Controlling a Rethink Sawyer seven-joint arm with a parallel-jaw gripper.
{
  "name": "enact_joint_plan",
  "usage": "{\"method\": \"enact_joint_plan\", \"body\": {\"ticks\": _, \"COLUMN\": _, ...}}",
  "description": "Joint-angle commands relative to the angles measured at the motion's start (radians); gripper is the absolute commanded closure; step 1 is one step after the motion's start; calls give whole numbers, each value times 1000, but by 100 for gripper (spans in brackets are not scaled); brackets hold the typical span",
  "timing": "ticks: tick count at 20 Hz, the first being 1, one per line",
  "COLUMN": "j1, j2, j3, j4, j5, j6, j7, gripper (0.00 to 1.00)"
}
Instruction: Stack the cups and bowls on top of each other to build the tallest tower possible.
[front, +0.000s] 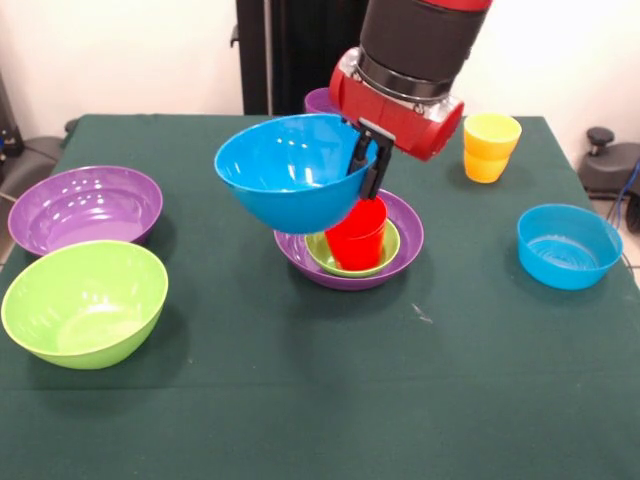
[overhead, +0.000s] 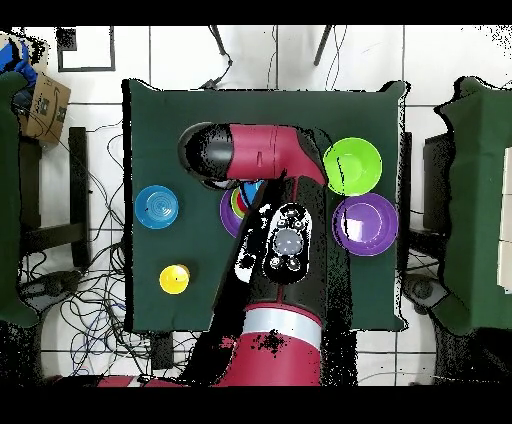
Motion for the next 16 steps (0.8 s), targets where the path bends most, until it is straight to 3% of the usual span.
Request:
{"method": "enact_joint_plan", "body": {"ticks": 1, "j1": 25, "j2": 60, "j3": 98, "j4": 118, "j5": 52, "j6": -55, "j7": 128, "gripper": 100}}
{"method": "enact_joint_plan", "body": {"ticks": 6, "j1": 53, "j2": 82, "j3": 73, "j4": 110, "j5": 59, "j6": -64, "j7": 151, "gripper": 100}}
{"method": "enact_joint_plan", "body": {"ticks": 12, "j1": 62, "j2": 66, "j3": 64, "j4": 77, "j5": 67, "j6": 78, "j7": 101, "gripper": 100}}
{"method": "enact_joint_plan", "body": {"ticks": 16, "j1": 63, "j2": 71, "j3": 59, "j4": 71, "j5": 74, "j6": 80, "j7": 97, "gripper": 100}}
